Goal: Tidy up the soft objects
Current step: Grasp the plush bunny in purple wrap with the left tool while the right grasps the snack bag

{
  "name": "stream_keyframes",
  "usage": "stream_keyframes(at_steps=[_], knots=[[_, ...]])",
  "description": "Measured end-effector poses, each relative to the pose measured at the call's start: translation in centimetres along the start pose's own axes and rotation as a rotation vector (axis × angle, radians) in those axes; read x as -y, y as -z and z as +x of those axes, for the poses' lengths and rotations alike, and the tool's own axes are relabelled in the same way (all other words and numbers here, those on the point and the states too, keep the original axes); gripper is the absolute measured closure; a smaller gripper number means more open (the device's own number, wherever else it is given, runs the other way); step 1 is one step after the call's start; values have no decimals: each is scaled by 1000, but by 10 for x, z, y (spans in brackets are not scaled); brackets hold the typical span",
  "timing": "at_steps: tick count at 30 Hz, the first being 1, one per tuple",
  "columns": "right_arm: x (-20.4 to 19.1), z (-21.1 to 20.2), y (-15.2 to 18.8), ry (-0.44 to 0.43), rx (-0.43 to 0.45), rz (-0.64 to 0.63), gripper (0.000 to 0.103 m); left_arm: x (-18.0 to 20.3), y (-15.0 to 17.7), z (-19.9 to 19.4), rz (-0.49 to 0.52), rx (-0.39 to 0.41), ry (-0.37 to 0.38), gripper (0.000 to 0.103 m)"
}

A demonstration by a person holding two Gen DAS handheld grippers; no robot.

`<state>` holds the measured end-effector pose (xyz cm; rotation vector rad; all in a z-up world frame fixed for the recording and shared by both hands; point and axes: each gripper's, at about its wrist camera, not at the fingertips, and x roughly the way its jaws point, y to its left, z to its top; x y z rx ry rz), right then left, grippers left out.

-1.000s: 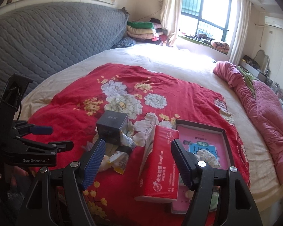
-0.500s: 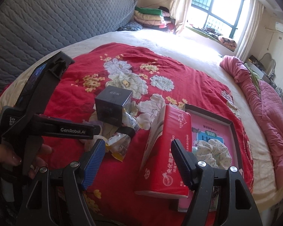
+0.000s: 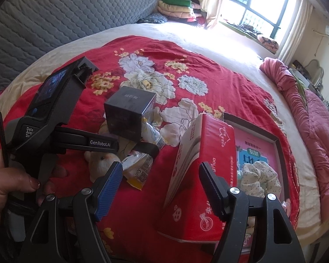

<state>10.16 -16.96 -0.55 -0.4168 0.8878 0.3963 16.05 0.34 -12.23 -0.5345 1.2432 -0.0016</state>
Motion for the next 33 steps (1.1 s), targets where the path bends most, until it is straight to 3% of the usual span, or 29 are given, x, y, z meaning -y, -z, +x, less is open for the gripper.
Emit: stream_keyframes(at_steps=[7, 12, 15, 21, 26, 33], knots=[[-26, 27, -21, 10, -35, -40, 29, -20, 6, -43, 82, 57, 17, 61], [-39, 58, -28, 32, -95, -33, 30, -48, 7, -80, 110, 137, -34, 61], [-44, 79, -29, 73, -141, -23, 30, -49, 8, -89, 125, 173, -42, 61], [-48, 110, -27, 152, -208, 14, 30, -48, 6, -88, 143, 173, -8, 61], [-41, 128, -22, 194, -205, 56, 57, -48, 8, -90, 143, 178, -7, 61], [-27, 104, -19, 95, -143, 113, 61, -42, 11, -92, 156, 196, -23, 61]])
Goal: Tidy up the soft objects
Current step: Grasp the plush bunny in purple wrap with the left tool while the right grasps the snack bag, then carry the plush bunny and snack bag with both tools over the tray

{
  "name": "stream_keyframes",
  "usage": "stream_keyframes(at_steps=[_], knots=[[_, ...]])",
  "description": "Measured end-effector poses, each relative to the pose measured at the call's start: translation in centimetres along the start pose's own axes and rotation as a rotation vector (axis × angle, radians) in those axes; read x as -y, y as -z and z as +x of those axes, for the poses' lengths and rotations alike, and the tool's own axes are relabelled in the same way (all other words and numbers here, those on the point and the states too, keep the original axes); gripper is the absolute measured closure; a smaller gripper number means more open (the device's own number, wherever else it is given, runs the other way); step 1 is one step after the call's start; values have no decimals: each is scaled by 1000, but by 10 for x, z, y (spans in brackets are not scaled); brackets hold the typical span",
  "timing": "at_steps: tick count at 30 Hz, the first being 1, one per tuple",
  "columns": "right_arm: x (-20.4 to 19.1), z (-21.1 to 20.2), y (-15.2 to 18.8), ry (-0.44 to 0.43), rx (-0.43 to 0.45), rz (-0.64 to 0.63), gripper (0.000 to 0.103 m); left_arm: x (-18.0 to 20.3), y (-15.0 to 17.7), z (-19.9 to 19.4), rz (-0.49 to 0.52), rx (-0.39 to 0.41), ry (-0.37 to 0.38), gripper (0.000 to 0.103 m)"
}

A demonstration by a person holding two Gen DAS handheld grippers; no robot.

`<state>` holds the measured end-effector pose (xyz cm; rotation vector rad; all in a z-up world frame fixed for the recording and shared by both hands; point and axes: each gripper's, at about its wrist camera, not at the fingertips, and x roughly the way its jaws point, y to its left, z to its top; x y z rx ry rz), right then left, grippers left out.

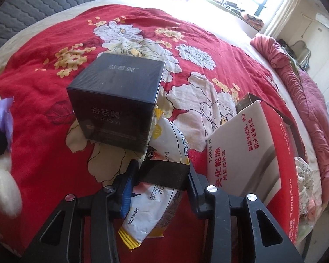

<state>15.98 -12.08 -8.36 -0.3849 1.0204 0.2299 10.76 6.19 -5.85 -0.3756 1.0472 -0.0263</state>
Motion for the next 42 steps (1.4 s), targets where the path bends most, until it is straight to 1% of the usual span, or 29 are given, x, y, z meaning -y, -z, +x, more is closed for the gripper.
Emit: stream_keyframes(at_steps=[3, 6, 11, 14, 21, 26, 33, 37, 42], knots=[[9, -22, 3, -66, 27, 36, 61, 7, 1, -6, 21, 22, -10, 61], [11, -46, 4, -83, 75, 31, 61, 16, 1, -14, 41, 41, -10, 61], [28, -95, 1, -156, 168, 71, 61, 35, 2, -35, 81, 86, -21, 61], [40, -124, 0, -154, 220, 78, 61, 50, 2, -52, 106, 119, -14, 61], [70, -180, 0, -183, 334, 123, 61, 82, -3, -89, 160, 187, -10, 61], [91, -213, 3, -185, 401, 145, 61, 106, -8, -111, 197, 228, -16, 61], [131, -249, 17, -157, 472, 202, 61, 149, -15, -131, 266, 274, -10, 61], [159, -266, 29, -130, 502, 247, 61, 182, -19, -138, 313, 294, 13, 61], [200, -278, 49, -75, 523, 311, 61, 229, -20, -133, 378, 291, 53, 61]])
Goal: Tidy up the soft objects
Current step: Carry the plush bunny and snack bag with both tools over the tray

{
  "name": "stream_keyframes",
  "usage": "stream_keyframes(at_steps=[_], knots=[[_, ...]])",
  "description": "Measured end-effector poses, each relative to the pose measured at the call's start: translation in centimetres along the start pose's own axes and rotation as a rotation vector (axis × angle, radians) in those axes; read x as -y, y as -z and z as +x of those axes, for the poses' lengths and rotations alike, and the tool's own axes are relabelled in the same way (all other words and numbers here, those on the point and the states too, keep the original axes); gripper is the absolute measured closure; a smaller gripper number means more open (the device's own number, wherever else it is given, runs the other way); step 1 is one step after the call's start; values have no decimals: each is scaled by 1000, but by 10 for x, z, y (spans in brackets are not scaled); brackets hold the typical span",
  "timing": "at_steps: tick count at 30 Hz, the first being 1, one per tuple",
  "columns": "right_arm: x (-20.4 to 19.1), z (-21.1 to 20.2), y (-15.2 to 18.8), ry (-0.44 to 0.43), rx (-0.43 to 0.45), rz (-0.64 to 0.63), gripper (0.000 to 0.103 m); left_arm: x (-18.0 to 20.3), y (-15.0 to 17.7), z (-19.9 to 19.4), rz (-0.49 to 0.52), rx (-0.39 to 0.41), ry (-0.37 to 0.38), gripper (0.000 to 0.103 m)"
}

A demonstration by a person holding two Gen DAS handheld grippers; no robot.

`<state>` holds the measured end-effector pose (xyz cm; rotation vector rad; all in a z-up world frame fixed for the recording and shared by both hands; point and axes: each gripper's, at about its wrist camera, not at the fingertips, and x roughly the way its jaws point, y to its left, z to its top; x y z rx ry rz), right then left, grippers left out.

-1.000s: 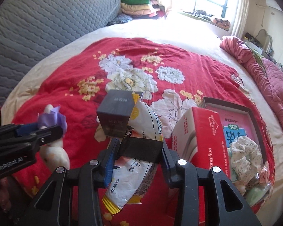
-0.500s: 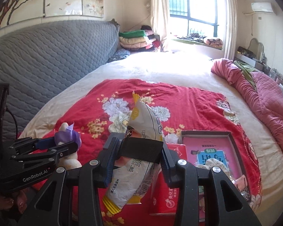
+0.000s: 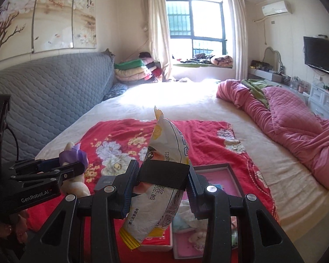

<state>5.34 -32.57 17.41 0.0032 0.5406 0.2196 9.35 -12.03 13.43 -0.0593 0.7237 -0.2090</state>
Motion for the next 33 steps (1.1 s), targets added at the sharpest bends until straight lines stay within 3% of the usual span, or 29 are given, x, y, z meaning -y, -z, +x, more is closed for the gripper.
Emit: stream_keyframes(at_steps=[8, 15, 25, 33], knots=[[76, -9, 13, 127, -2, 80, 61, 74, -2, 50, 83, -67, 111, 61], [123, 18, 43, 170, -69, 152, 61, 121, 14, 116, 135, -176, 179, 61], [148, 86, 89, 115, -218, 209, 61, 139, 43, 195, 159, -318, 187, 61], [143, 120, 105, 80, -291, 189, 61, 130, 49, 218, 156, -345, 185, 61]])
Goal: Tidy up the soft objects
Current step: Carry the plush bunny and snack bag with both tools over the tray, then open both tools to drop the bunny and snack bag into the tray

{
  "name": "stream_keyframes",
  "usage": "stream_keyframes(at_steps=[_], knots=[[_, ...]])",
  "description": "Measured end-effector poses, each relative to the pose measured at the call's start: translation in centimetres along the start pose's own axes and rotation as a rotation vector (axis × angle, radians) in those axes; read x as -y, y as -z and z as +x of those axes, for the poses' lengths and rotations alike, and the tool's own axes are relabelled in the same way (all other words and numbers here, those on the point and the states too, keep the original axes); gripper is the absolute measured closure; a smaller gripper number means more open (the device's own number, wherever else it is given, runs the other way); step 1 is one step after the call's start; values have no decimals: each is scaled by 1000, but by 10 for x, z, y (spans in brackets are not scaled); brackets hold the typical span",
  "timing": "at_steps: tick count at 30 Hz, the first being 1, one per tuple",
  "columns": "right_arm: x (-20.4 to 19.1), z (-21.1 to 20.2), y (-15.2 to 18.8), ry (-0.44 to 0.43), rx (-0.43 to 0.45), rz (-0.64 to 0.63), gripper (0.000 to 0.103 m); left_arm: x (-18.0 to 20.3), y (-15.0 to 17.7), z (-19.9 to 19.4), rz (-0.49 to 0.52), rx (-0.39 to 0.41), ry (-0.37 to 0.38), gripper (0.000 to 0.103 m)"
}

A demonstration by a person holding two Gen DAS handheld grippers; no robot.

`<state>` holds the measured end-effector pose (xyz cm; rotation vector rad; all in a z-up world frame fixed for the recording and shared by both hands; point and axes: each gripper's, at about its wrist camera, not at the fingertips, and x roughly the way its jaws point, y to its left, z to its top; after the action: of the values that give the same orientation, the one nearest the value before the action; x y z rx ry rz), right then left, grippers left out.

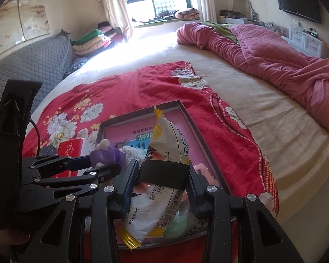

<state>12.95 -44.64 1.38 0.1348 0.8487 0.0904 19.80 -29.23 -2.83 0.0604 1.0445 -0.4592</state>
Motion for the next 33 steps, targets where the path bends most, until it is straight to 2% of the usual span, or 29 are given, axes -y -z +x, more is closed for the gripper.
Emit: stream_keyframes(at_steps=[6, 8, 20, 33], knots=[[0, 24, 2, -17, -61, -5, 61, -9, -5, 6, -18, 1, -1, 61], [0, 29, 3, -20, -69, -4, 61, -13, -6, 11, -25, -16, -22, 61], [-1, 60, 7, -18, -113, -15, 61, -19, -7, 16, -32, -18, 0, 61], [5, 49, 8, -63, -100, 45, 58, -19, -5, 17, -39, -12, 5, 60]])
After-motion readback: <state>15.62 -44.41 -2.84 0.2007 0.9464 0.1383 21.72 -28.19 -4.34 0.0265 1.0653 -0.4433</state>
